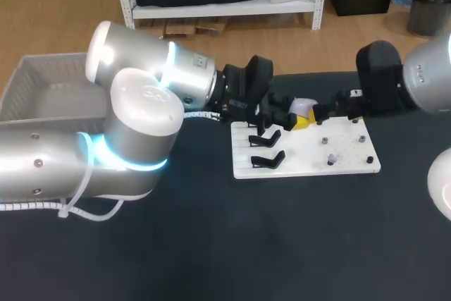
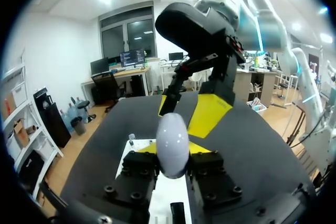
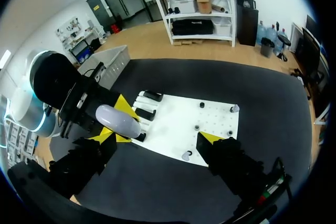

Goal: Pick up each earbud case from the left stands, insert the matching earbuds, close the lid, and place the case in the box.

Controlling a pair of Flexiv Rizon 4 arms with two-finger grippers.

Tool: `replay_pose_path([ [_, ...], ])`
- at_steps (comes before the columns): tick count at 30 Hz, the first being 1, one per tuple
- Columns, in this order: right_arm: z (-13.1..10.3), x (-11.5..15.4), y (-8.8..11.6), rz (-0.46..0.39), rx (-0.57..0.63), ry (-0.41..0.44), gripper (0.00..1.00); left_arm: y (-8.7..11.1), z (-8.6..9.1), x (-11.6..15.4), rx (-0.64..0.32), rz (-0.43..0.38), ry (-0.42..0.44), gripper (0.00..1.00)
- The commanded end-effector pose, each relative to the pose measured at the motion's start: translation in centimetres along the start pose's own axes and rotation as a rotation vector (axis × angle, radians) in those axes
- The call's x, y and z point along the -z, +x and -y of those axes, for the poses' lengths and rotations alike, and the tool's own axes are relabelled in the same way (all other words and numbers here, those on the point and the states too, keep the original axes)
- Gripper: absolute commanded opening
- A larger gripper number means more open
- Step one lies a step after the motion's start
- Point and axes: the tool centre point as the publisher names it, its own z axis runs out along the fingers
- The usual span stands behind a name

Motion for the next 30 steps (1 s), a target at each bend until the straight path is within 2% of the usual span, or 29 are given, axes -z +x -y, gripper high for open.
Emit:
replay_pose_path([
  [1,-0.1,0.2,-0.4,0.002,0.001,0.003,1.0,0.4,0.4,-0.3,0.002,0.0,0.003,0.0],
  [13,0.1,0.7,-0.8,0.02,0.012,0.014,1.0,1.0,0.6,-0.1,0.011,-0.01,0.009,0.0],
  [15,0.1,1.0,-0.8,0.029,0.01,0.025,1.0,1.0,0.7,0.3,0.015,0.01,0.017,0.0],
  [22,2.5,1.6,-0.7,0.042,0.026,0.088,1.0,0.4,1.6,1.9,0.003,0.098,0.038,0.0],
  [30,7.3,1.6,-0.2,0.021,0.078,0.192,1.0,-0.6,2.1,2.9,-0.01,0.163,0.023,0.0],
])
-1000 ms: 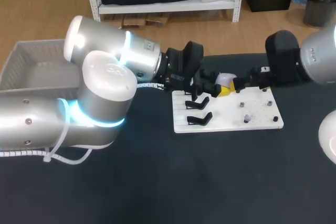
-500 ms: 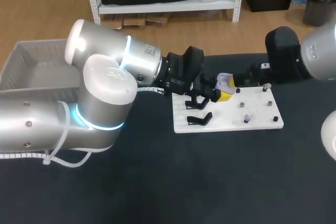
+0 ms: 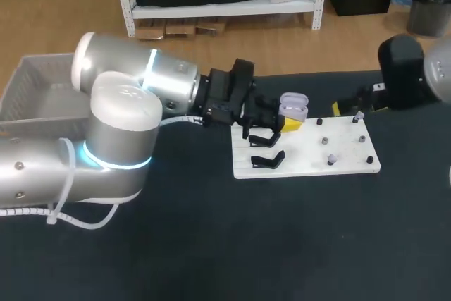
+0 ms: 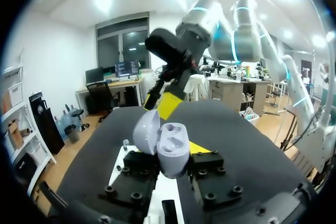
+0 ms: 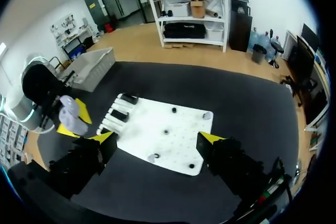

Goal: Pick up each earbud case from the left stands, insert the matching earbuds, close the lid, and place the case in the box.

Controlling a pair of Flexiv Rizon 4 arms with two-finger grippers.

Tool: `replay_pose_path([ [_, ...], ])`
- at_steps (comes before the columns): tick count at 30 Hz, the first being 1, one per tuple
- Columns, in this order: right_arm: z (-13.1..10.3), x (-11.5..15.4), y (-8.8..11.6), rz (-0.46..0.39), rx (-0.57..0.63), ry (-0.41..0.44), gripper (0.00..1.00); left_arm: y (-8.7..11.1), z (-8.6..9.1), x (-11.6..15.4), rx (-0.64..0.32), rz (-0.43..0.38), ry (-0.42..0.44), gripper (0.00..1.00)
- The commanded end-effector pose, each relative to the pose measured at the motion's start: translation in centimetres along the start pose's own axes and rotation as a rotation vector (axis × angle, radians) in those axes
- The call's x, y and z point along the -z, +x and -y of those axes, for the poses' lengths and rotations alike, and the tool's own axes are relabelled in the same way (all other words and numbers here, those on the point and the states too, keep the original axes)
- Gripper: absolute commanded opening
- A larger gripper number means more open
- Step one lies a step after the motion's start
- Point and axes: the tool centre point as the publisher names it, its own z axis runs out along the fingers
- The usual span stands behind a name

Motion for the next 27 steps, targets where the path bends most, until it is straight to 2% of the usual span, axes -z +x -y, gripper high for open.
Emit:
replay_pose_path([
  [1,1.7,0.1,0.8,0.0,0.037,0.111,1.0,-0.3,0.9,0.6,-0.008,0.05,-0.029,0.0],
  [7,4.0,-0.4,1.1,-0.042,0.129,0.166,1.0,-0.4,0.0,0.5,0.002,0.068,-0.034,0.0],
  [10,5.0,-0.9,1.3,-0.097,0.197,0.18,1.0,-0.1,-0.7,0.0,0.005,0.068,-0.036,0.0],
  [12,5.5,-1.3,1.3,-0.149,0.21,0.335,1.0,0.1,-1.1,-0.3,0.014,0.05,-0.043,0.0],
  [20,5.5,-1.3,1.3,-0.149,0.21,0.335,1.0,0.6,-1.6,-1.4,0.021,0.01,-0.065,0.0],
  [25,5.5,-1.3,1.3,-0.149,0.21,0.335,1.0,0.3,-1.9,-1.2,0.016,0.024,-0.074,0.0],
  [27,5.9,-2.1,1.7,-0.153,0.198,0.316,1.0,0.0,-1.9,-1.1,0.008,0.022,-0.075,0.0],
])
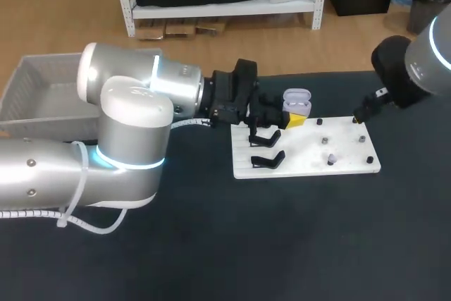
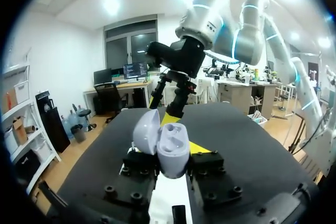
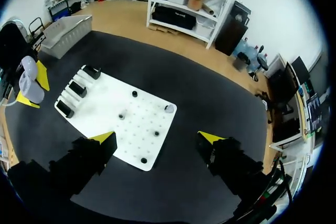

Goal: Pick up each earbud case from the left stands, insert the matching earbuds, close the lid, and place the case in the box.

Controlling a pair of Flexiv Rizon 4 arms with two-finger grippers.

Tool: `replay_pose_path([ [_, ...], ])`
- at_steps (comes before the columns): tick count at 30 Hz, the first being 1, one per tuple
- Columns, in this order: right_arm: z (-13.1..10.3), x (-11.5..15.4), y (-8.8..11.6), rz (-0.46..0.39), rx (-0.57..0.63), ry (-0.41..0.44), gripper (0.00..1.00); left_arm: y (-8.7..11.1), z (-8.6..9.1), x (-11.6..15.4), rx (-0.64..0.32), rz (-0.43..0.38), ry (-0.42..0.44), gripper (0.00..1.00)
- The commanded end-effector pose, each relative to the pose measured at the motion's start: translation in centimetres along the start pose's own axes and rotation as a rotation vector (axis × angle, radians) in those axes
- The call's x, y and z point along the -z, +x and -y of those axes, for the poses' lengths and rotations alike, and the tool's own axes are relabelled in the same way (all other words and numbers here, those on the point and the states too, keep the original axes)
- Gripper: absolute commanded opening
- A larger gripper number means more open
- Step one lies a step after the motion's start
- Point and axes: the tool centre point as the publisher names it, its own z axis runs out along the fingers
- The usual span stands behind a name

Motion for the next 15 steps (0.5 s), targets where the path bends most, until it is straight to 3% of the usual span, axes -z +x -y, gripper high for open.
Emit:
replay_pose_path([
  [1,0.1,-1.1,0.6,0.009,-0.009,0.081,1.0,-0.3,0.0,0.2,-0.013,0.006,-0.004,0.0],
  [8,1.5,-3.1,-0.3,-0.012,0.014,0.046,1.0,-1.7,0.7,1.2,-0.025,0.026,-0.015,0.0],
  [15,1.8,-5.1,-1.6,-0.063,0.059,0.009,1.0,-1.8,0.8,1.3,-0.02,0.013,-0.032,0.0],
])
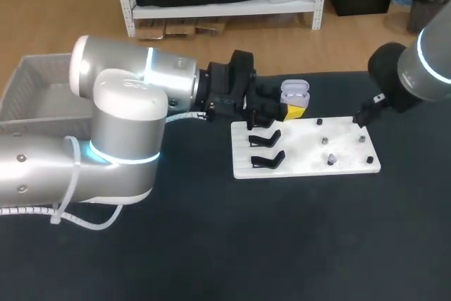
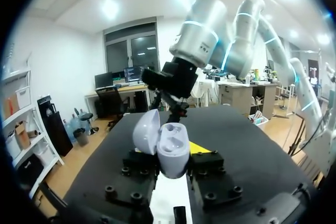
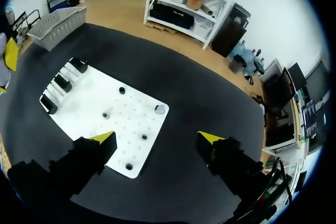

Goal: Pick up each earbud case from the left stands, insert the matching earbuds, close the lid, and place the case in the box.

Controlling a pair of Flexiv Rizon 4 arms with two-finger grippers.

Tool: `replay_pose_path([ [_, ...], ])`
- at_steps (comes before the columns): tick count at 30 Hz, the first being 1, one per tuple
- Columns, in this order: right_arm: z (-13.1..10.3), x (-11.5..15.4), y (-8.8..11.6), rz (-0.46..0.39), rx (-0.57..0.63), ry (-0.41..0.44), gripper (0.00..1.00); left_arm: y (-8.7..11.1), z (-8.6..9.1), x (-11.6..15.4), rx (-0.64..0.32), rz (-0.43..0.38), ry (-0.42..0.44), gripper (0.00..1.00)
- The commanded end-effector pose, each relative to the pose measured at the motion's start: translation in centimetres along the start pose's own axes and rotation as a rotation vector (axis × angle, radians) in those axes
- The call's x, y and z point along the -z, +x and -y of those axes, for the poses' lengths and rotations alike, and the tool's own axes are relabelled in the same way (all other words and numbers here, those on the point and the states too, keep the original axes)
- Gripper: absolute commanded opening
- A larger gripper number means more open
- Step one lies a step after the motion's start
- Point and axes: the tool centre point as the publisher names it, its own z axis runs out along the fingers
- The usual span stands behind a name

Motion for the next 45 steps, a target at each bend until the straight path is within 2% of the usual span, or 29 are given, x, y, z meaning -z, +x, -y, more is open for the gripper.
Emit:
replay_pose_path([
  [1,0.1,-2.2,-1.8,-0.056,0.023,-0.038,1.0,0.0,0.5,0.2,-0.003,0.005,-0.018,0.0],
  [6,-0.2,-3.5,-2.6,-0.104,0.048,-0.051,0.99,0.0,0.5,0.2,-0.003,0.005,-0.018,0.0],
  [9,-0.3,-3.8,-2.9,-0.144,0.06,-0.057,0.83,0.0,0.5,0.2,-0.003,0.005,-0.018,0.0],
  [12,-0.5,-3.8,-3.2,-0.17,0.061,-0.06,0.74,0.0,0.5,0.2,-0.003,0.005,-0.018,0.0],
  [15,-0.4,-3.9,-3.2,-0.196,0.063,-0.069,0.73,0.0,0.5,0.2,-0.003,0.005,-0.018,0.0],
  [17,-0.3,-3.9,-3.0,-0.212,0.06,-0.068,0.66,0.0,0.5,0.2,-0.003,0.005,-0.018,0.0],
  [23,-0.2,-3.7,-2.4,-0.25,0.06,-0.079,0.72,0.0,0.5,0.2,-0.003,0.005,-0.018,0.0],
  [38,-0.1,-6.3,-1.1,-0.305,0.061,-0.091,0.68,0.0,0.5,0.2,-0.003,0.005,-0.018,0.0],
  [42,0.2,-6.9,-1.3,-0.309,0.065,-0.072,0.54,0.0,0.5,0.2,-0.003,0.005,-0.018,0.0],
  [43,0.3,-7.0,-1.4,-0.306,0.062,-0.067,0.47,0.0,0.5,0.2,-0.003,0.005,-0.018,0.0],
  [45,0.3,-6.9,-1.6,-0.31,0.062,-0.061,0.44,0.0,0.5,0.2,-0.003,0.005,-0.018,0.0],
])
